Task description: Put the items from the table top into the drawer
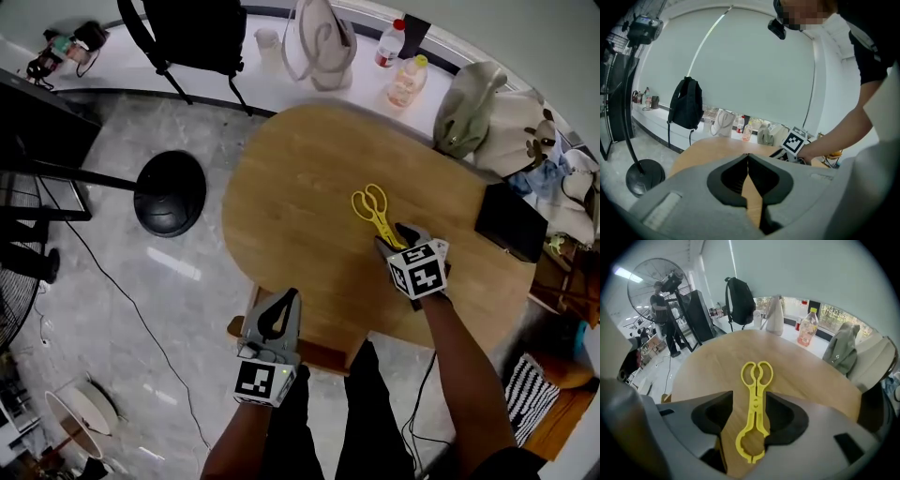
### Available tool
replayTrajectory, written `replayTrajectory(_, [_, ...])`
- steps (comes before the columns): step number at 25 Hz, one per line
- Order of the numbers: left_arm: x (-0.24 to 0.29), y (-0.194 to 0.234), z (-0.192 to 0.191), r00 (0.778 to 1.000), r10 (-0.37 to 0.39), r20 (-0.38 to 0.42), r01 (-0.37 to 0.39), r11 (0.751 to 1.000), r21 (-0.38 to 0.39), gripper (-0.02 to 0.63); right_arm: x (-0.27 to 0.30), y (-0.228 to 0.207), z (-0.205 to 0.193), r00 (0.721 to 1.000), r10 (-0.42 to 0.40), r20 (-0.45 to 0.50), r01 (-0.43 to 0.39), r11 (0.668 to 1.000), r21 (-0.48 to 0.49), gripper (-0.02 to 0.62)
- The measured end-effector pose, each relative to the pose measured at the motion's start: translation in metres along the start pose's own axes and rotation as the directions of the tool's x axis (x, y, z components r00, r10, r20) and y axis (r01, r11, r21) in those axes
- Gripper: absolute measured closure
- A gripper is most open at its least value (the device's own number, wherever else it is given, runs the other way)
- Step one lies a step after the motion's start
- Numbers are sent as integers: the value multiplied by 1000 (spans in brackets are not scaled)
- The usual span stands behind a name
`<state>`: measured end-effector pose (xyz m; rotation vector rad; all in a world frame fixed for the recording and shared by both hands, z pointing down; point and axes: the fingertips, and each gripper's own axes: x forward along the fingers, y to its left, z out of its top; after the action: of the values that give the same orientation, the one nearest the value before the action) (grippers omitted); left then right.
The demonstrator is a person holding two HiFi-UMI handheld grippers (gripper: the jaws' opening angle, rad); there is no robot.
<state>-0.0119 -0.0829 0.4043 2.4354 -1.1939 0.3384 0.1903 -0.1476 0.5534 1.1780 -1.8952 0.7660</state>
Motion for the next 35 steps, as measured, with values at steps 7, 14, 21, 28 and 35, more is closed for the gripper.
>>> replayTrajectory(7, [-2, 0, -33, 999, -8, -49, 8, 1000, 9, 588, 39, -16, -18, 994, -7, -107, 10, 1000, 30, 394])
replayTrajectory(14, [-7, -4, -37, 998, -16, -58, 18, 1000, 21, 588, 43, -18, -23, 984, -34, -172, 25, 998, -52, 430])
replayTrajectory(21, [-3, -4, -30, 999, -3, -45, 4, 1000, 17, 588, 43, -14, -23, 980, -55, -190, 42, 997, -71, 486])
replayTrajectory(28, [-4, -1, -33, 998, 32, -51, -31, 999, 10, 588, 24, -11, -15, 991, -63, -122, 47, 990, -130, 489])
replayTrajectory(35, [-5, 3, -22, 994, 104, -32, -102, 994, 39, 588, -23, 12, 5, 999, -28, -27, 21, 972, -232, 489])
